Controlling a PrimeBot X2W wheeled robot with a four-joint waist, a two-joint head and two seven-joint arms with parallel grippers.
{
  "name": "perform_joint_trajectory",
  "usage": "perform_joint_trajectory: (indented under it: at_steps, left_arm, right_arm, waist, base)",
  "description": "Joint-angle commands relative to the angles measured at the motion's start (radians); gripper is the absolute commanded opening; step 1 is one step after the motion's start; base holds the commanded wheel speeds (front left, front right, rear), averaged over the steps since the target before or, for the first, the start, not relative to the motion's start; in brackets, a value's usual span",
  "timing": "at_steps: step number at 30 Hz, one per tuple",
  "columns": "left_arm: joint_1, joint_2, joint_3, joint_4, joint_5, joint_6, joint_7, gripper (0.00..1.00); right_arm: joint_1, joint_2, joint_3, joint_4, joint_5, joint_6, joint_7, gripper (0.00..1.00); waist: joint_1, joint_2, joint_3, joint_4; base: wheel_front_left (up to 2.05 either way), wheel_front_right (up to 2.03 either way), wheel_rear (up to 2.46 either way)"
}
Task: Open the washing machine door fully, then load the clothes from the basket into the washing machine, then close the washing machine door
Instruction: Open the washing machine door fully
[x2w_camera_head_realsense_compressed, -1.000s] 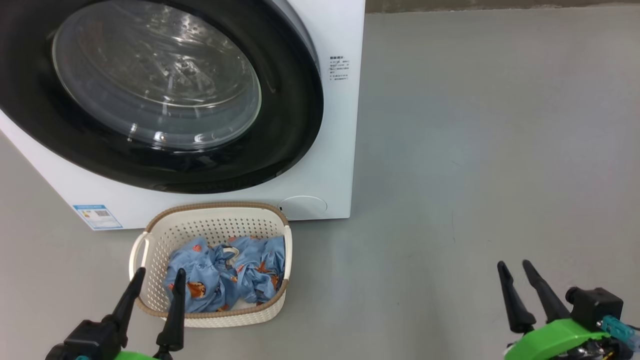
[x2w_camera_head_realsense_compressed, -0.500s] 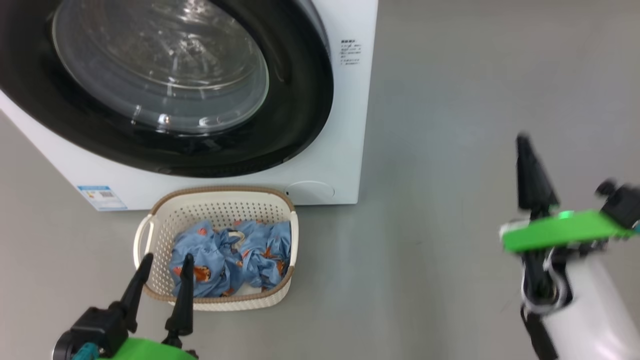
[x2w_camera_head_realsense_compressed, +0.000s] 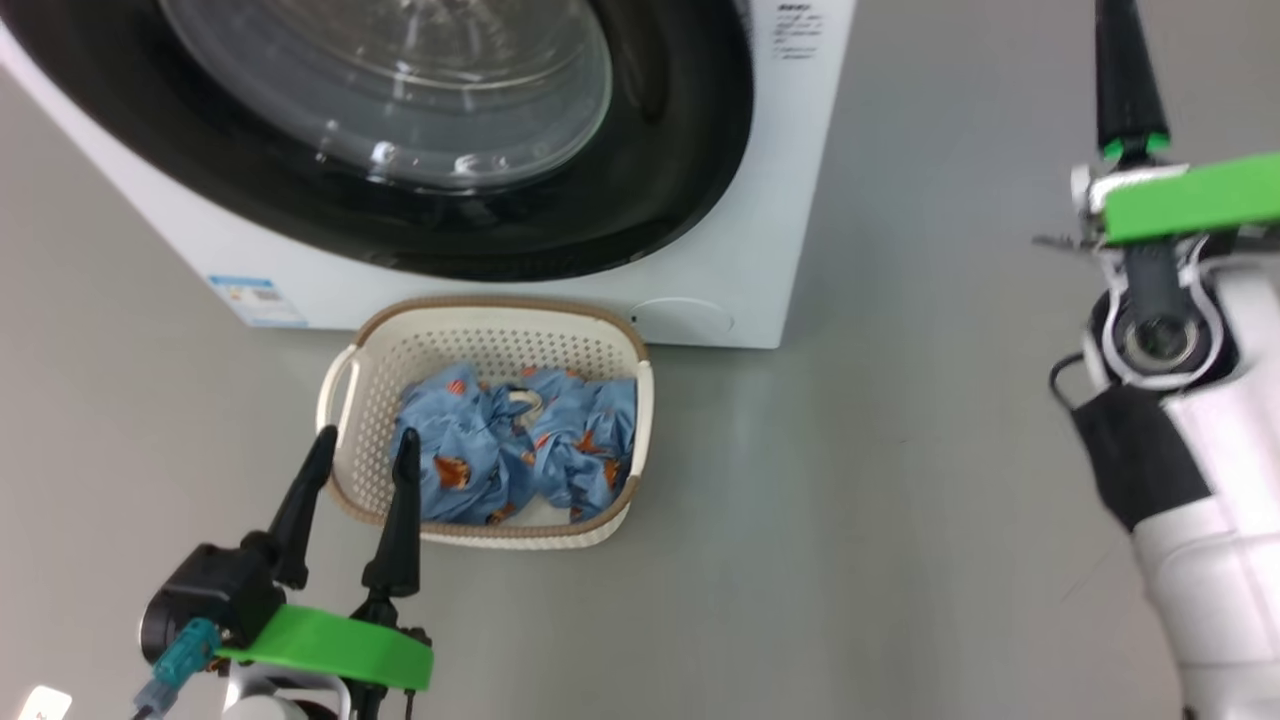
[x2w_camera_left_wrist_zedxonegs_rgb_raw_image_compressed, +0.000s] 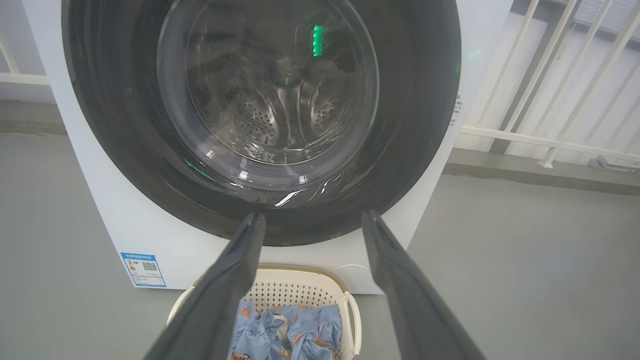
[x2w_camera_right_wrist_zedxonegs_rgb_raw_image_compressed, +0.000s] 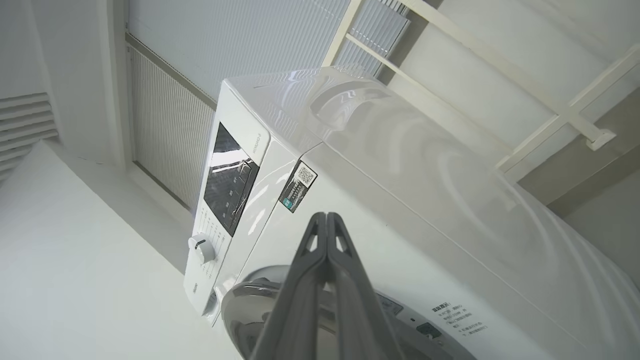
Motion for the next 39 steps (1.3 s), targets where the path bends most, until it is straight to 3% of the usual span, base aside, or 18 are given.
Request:
perform_joint_trajectory:
  at_steps: [1,7,12,26,39]
  left_arm:
    - [-0.042,0.014,0.027,-0.025,-0.016,-0.002,-0.006,1.0]
    - [-0.071,0.008,0.009,-0.026,-0.029,-0.002,-0.006,1.0]
    - [-0.093,0.004,-0.004,-0.03,-0.039,-0.002,-0.006,1.0]
    - [-0.169,0.0,-0.051,-0.042,-0.087,-0.002,-0.006,1.0]
    - [-0.212,0.0,-0.065,-0.065,-0.132,-0.002,-0.006,1.0]
  right_arm:
    - [-0.042,-0.018,0.032,-0.02,0.052,0.002,0.024,0.0]
    - [-0.131,-0.083,0.076,0.02,0.262,0.002,0.186,0.0]
    - [-0.201,-0.126,0.095,0.054,0.356,0.002,0.355,0.0]
    - [-0.39,-0.169,0.153,0.197,0.387,0.002,0.627,0.0]
    - [-0.507,-0.181,0.169,0.284,0.359,0.002,0.699,0.0]
  waist:
    - [0.0,0.0,0.039,0.04]
    - [0.0,0.0,0.084,0.085]
    - [0.0,0.0,0.129,0.112]
    - [0.0,0.0,0.253,0.175]
    - [0.0,0.0,0.337,0.212]
  base:
    - [0.0,0.0,0.0]
    - [0.0,0.0,0.0]
    - [0.0,0.0,0.0]
    - [0.0,0.0,0.0]
    - [0.0,0.0,0.0]
